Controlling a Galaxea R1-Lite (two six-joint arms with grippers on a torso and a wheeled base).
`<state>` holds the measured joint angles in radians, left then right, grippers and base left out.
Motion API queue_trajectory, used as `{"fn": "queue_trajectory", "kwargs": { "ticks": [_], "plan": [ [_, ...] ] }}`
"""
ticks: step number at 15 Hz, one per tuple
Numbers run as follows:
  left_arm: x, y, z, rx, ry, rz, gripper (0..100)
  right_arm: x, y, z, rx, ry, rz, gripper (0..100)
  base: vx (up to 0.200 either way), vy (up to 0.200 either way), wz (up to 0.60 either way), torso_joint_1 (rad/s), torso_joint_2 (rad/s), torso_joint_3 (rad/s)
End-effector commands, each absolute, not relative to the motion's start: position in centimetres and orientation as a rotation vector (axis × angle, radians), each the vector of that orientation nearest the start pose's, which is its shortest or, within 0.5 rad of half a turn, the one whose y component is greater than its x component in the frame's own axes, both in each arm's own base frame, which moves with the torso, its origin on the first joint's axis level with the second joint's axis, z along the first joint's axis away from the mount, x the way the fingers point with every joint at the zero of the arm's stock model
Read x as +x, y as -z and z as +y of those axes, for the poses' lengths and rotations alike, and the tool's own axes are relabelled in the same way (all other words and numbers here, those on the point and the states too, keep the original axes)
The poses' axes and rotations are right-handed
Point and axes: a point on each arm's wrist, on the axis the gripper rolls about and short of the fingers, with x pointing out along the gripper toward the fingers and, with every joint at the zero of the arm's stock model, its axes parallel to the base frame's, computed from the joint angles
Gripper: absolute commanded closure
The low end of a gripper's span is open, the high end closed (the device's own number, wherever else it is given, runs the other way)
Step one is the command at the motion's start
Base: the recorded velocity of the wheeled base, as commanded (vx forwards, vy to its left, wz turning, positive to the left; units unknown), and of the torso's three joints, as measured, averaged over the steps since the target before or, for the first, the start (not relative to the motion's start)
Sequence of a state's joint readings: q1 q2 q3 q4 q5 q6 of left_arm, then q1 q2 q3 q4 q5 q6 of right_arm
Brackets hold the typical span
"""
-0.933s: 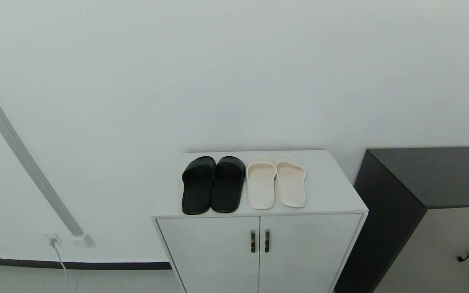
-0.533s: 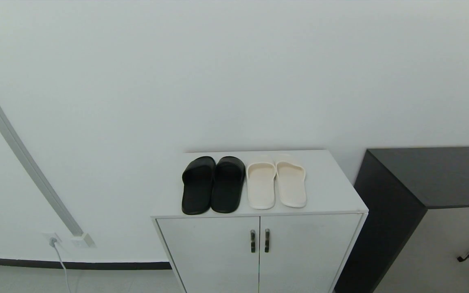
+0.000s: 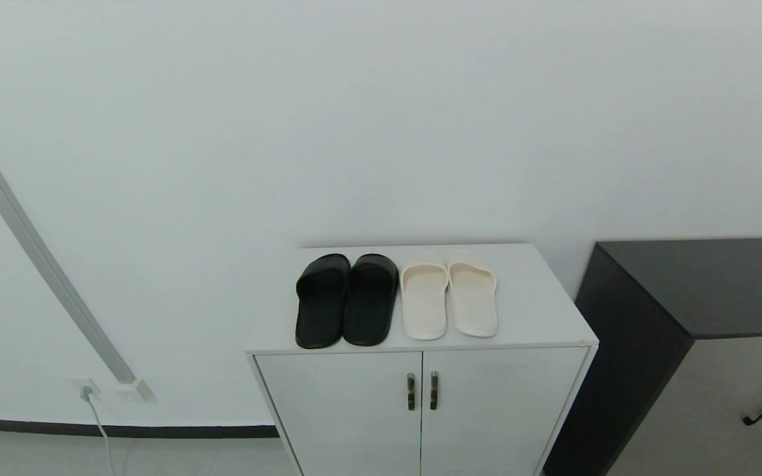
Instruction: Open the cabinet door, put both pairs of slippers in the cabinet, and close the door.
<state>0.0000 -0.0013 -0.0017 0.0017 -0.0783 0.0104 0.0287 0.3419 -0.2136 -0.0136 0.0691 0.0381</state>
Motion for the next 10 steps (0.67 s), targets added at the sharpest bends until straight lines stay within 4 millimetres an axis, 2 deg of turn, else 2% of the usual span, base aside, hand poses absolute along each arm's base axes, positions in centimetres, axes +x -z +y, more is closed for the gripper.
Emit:
{"fn": "queue_trajectory", "kwargs": {
  "ticks": [1,5,7,10],
  "plan": [
    [-2.3,-7.6,-0.2,0.011,0.078,0.000,100,5.7,-15.2,0.6,0.041,-0.170,0.277,0,0.000,0.000,0.00,0.000,0.00,0.000],
    [-2.3,-7.6,-0.2,0.011,0.078,0.000,100,11.8,-16.7,2.6,0.061,-0.262,0.312,0,0.000,0.000,0.00,0.000,0.00,0.000],
    [-2.3,-7.6,-0.2,0.011,0.078,0.000,100,13.9,-17.4,4.2,0.075,-0.253,0.316,0,0.000,0.000,0.00,0.000,0.00,0.000],
    [-2.3,-7.6,-0.2,0.011,0.078,0.000,100,16.5,-19.0,9.0,0.093,-0.259,0.295,0,0.000,0.000,0.00,0.000,0.00,0.000]
  ]
}}
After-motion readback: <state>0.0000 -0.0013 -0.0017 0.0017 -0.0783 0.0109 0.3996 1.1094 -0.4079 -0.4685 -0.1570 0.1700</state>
